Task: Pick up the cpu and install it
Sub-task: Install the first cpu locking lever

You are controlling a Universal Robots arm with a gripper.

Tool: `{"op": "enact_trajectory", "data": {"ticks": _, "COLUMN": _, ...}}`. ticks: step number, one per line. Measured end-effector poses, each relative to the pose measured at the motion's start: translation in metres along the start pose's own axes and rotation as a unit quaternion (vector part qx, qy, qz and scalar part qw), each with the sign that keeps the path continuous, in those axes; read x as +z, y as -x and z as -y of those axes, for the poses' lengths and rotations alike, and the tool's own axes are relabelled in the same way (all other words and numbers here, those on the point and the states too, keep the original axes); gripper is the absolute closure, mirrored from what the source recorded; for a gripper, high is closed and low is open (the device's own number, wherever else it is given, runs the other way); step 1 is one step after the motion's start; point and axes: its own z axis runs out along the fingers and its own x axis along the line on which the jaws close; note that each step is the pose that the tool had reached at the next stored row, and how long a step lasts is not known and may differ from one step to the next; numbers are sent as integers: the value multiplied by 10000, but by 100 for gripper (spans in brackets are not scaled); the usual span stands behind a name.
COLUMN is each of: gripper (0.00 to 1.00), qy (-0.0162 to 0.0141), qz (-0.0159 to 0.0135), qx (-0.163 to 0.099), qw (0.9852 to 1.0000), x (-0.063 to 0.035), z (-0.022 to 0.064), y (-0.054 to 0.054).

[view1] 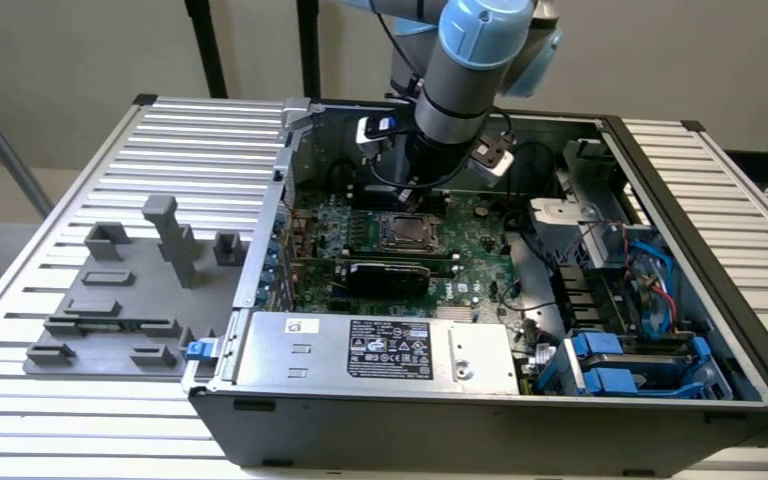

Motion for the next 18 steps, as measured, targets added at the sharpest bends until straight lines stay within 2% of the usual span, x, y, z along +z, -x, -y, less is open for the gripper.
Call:
{"op": "enact_trajectory", "data": {"ticks": 12, "gripper": 89, "qy": -1, "qz": -3, "qx": -1, "qw": 10000, "x": -4, "z": -49, "y": -17}}
{"op": "enact_trajectory", "data": {"ticks": 18, "gripper": 89, "qy": -11, "qz": -15, "qx": -2, "qw": 10000, "x": -7, "z": -58, "y": -8}}
